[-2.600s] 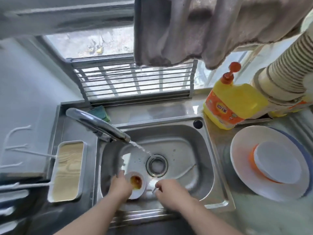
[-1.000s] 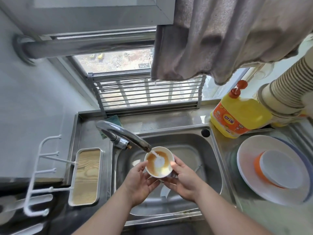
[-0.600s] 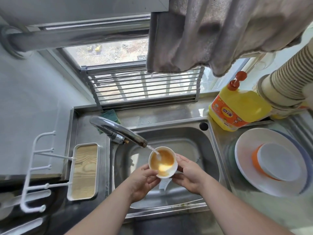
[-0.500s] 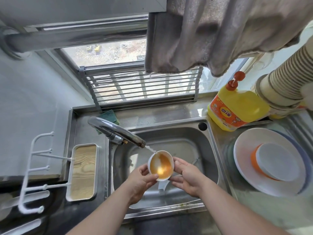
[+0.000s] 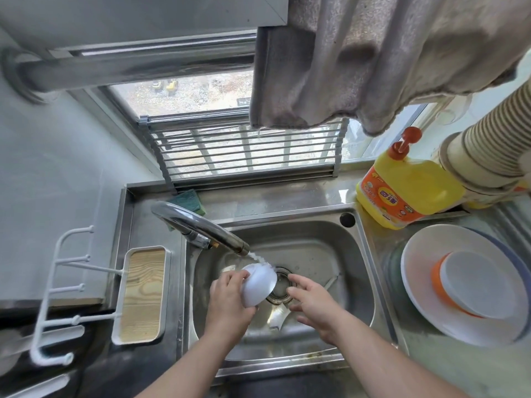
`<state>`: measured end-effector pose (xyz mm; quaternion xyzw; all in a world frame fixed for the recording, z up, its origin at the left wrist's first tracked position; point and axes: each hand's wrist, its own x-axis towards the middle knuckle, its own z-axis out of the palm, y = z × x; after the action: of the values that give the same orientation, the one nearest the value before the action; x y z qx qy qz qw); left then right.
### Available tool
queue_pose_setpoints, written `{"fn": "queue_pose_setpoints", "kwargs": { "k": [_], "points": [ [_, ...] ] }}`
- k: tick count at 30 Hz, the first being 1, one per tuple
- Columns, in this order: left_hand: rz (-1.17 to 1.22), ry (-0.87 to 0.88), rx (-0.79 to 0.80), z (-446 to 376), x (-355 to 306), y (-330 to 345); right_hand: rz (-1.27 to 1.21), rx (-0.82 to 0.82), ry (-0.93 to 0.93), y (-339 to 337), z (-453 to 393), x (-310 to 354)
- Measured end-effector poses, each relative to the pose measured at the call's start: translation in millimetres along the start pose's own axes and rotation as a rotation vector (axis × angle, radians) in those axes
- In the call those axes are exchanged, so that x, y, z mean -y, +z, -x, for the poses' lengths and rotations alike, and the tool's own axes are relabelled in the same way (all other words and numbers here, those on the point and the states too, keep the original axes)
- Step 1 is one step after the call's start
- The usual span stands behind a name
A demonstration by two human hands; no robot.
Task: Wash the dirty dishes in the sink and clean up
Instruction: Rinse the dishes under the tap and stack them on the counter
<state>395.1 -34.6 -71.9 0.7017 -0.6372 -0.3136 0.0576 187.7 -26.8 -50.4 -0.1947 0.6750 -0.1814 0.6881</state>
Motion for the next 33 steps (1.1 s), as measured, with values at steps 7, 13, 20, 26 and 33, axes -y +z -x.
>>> {"fn": "queue_pose_setpoints", "kwargs": {
  "k": [7,13,20,26,33],
  "points": [
    [0.21,-0.098,0.065,-13.9,-40.9,7.4,-0.014,-0.007,-0.043,-3.2,2.4,8.1],
    [1.114,-0.689,0.091,-28.7,-88.1,3.0,-0.081,-0.072,-0.02,-14.1,5.5,1.4],
    [1.751,-1.051,0.082,-38.9,-77.7,-12.5,-0.187,-0.054,0.029,-2.8,4.6,4.5],
    [1.817,-1.141,0.079,-26.9,-50.5,-17.8,-0.354,0.003,0.041,17.5,5.3,23.9],
    [1.481,-0.843,0.18,-0.6,-27.1,-22.9,-0.275,0.078,0.057,40.4,6.3,29.1]
  ]
}}
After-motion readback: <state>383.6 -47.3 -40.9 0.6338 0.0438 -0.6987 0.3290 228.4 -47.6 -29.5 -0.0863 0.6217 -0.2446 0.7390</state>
